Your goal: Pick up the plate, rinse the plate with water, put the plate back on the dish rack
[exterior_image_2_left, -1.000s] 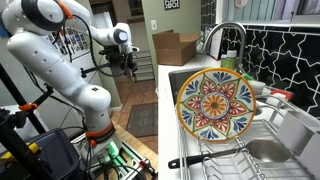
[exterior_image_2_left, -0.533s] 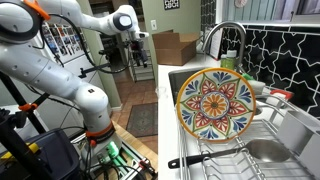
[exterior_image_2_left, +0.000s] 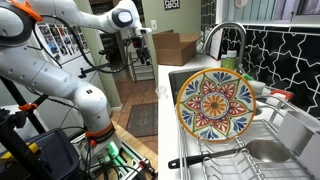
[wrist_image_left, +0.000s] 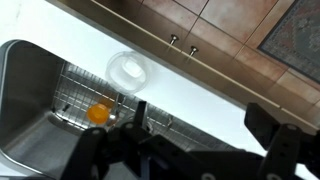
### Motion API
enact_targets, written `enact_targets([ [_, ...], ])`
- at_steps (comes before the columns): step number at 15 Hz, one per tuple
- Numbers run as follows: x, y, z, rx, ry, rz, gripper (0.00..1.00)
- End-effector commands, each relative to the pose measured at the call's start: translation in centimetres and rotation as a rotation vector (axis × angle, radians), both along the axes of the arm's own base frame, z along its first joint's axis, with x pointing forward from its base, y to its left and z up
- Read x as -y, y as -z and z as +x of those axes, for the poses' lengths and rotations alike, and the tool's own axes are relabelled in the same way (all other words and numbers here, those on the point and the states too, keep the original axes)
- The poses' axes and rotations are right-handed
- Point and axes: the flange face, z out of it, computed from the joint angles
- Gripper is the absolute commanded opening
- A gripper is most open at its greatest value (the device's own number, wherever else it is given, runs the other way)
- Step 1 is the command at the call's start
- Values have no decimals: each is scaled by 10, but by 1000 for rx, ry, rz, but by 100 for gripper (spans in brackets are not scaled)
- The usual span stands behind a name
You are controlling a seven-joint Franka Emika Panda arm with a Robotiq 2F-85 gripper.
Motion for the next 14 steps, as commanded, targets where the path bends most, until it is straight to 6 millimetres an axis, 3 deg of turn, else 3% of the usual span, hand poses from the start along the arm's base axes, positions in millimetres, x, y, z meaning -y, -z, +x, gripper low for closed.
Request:
enact_targets([
  [1,87,-1,7,48,192,-36,100],
  [5,190,-12,-8,135,398,-100,100],
  [7,225,-17,-16,178,503,-120,100],
  [8,204,-17,-16,153,418,-93,100],
  [10,224,-19,-22,170,472,-101,100],
  [13,232,-17,-18,162,505,-115,100],
  [14,246,-19,-20,165,538,-123,100],
])
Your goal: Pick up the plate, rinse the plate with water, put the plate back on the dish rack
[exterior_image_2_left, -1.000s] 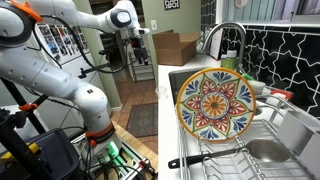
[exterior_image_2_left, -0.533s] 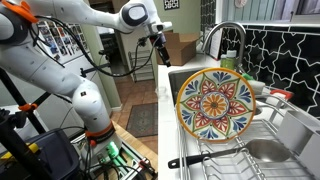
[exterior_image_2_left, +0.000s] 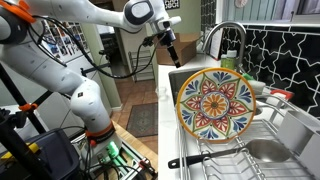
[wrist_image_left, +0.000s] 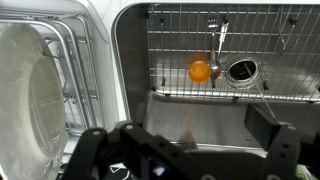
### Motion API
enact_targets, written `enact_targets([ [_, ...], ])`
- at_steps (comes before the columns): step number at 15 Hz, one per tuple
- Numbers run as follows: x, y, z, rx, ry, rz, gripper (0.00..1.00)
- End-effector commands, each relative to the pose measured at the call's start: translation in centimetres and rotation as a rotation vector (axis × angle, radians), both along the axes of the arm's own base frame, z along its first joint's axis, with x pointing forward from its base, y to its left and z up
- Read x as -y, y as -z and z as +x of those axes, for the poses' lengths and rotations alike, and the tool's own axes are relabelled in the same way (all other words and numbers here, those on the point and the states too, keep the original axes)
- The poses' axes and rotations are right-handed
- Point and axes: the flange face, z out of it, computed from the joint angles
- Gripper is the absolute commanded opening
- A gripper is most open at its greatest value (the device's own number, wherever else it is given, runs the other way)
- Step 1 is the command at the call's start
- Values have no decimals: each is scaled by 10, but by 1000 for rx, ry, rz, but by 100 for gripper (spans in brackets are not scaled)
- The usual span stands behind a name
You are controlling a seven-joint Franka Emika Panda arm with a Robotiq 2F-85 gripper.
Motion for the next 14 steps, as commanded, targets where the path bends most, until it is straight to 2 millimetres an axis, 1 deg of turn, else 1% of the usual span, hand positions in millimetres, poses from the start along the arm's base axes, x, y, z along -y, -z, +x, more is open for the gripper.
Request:
enact_targets([
  [1,31,-5,-6,-9,72,-4,100],
  [3,51,-19,-22,41,90,45,100],
  [6,85,-38,-45,96,179,36,100],
  [8,102,-47,-58,90,213,9,100],
  [11,122,-51,-71,47,237,-49,100],
  [14,142,-41,-79,-35,202,-78,100],
])
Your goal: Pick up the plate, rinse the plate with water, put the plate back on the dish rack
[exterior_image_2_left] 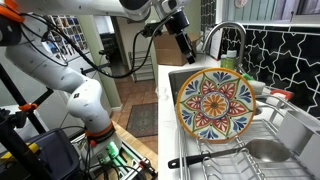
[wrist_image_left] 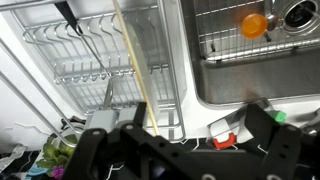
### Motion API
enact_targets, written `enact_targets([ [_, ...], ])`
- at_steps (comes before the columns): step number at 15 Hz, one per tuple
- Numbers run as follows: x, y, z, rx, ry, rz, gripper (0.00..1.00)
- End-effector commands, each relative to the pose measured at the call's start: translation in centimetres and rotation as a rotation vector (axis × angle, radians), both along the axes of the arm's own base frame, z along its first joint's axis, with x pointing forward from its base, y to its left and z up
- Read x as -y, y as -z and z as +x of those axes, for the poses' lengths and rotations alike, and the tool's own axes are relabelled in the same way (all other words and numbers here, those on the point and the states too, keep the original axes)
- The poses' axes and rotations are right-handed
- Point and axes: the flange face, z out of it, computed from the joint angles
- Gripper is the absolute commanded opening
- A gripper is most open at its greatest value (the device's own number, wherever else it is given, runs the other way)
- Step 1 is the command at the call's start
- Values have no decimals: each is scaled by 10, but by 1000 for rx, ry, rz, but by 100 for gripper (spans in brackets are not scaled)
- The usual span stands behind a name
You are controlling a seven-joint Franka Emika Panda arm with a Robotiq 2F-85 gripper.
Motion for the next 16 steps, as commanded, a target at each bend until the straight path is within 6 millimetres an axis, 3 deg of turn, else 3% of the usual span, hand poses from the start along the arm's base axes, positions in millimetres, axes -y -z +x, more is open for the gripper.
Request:
enact_targets([
  [1,29,15,-8,-133,-25,-21,100],
  [6,53,41,-12,-252,-68,-43,100],
  [12,59,69,-5,-291,-57,-20,100],
  [13,60,72,-3,-298,-57,-17,95],
  [15,60,77,-1,-306,-62,-10,72],
  [16,61,78,-1,-304,-63,-6,70],
])
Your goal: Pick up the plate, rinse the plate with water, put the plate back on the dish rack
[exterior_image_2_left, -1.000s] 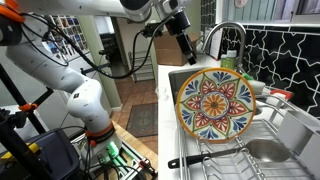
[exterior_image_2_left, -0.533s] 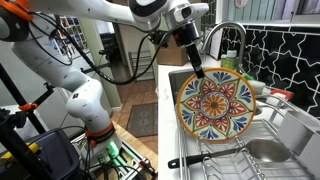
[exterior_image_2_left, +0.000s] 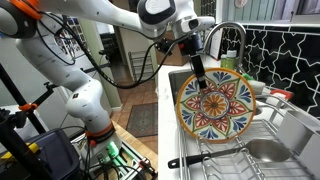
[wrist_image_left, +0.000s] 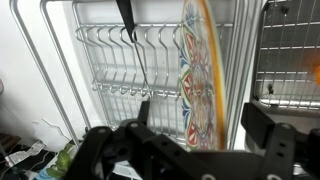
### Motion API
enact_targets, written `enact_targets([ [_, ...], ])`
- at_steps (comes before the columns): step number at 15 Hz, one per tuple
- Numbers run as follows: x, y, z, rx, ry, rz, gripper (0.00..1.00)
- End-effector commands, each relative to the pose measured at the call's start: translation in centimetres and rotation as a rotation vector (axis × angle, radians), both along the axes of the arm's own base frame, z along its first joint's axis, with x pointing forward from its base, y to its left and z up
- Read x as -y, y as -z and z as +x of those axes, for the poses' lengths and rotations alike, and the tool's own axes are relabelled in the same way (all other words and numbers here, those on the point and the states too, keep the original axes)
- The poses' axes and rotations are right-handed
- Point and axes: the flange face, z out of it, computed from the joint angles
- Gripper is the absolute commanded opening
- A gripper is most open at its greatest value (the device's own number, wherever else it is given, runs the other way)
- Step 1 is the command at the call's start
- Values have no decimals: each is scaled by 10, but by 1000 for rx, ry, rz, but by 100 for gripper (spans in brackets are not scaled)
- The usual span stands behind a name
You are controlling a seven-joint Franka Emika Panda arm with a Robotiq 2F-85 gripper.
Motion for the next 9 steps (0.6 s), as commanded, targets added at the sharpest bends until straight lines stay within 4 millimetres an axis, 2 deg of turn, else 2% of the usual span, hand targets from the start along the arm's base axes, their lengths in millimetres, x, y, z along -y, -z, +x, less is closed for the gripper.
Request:
enact_targets([
  [1,5,7,1,-7,-1,4,61],
  [8,2,5,4,24,-16,3,6],
  [9,1,4,6,30,-16,3,1],
])
